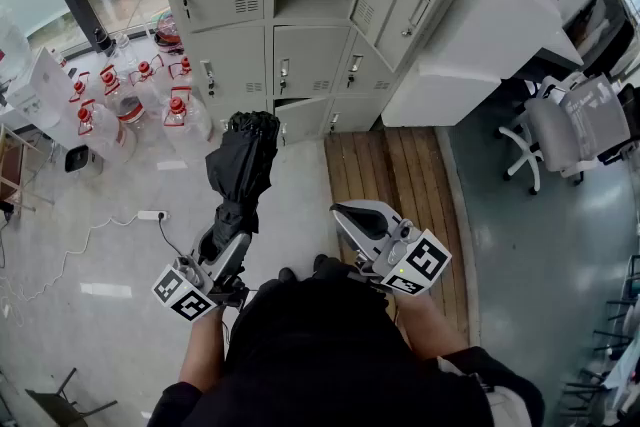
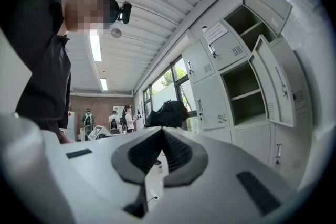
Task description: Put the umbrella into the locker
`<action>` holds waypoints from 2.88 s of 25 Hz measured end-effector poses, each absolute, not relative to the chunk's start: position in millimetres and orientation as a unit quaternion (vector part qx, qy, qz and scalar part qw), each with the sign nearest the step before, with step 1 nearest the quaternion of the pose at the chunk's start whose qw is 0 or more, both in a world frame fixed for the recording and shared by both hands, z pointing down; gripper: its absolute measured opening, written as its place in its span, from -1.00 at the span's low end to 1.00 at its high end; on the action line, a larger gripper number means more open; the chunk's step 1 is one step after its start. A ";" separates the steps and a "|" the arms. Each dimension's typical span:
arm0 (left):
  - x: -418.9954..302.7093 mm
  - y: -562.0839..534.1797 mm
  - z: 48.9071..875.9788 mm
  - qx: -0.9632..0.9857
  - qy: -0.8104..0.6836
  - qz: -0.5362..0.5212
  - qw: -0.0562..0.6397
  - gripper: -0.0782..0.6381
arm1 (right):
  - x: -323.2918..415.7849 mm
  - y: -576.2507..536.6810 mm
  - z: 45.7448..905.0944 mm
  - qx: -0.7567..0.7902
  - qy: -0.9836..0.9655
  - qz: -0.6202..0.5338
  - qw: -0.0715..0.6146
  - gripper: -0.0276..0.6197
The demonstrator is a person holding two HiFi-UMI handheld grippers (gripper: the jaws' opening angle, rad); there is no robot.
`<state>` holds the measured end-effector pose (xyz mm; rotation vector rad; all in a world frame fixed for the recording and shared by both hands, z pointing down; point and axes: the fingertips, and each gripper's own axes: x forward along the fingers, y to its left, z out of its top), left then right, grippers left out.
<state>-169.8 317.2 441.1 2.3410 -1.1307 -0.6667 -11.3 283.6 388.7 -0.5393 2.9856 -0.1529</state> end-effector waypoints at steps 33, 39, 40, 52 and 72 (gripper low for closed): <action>-159.6 271.0 469.7 0.855 -0.375 -0.224 0.279 -0.10 | 29.9 230.7 430.1 -0.280 0.957 -0.071 -0.014 -0.88; -161.0 235.0 474.9 0.850 -0.380 -0.218 0.292 -0.10 | 14.5 197.8 430.7 -0.261 0.963 -0.058 -0.019 -0.88; -161.5 227.8 473.7 0.850 -0.380 -0.219 0.291 -0.10 | 12.9 189.2 429.7 -0.260 0.964 -0.054 -0.018 -0.88; -162.5 137.0 455.8 0.844 -0.401 -0.218 0.280 -0.10 | 2.6 88.4 423.0 -0.227 0.972 -0.055 0.002 -0.88; -112.0 -24.9 439.3 0.825 -0.422 -0.243 0.286 -0.10 | 40.2 -55.4 415.8 -0.166 0.984 -0.062 0.030 -0.88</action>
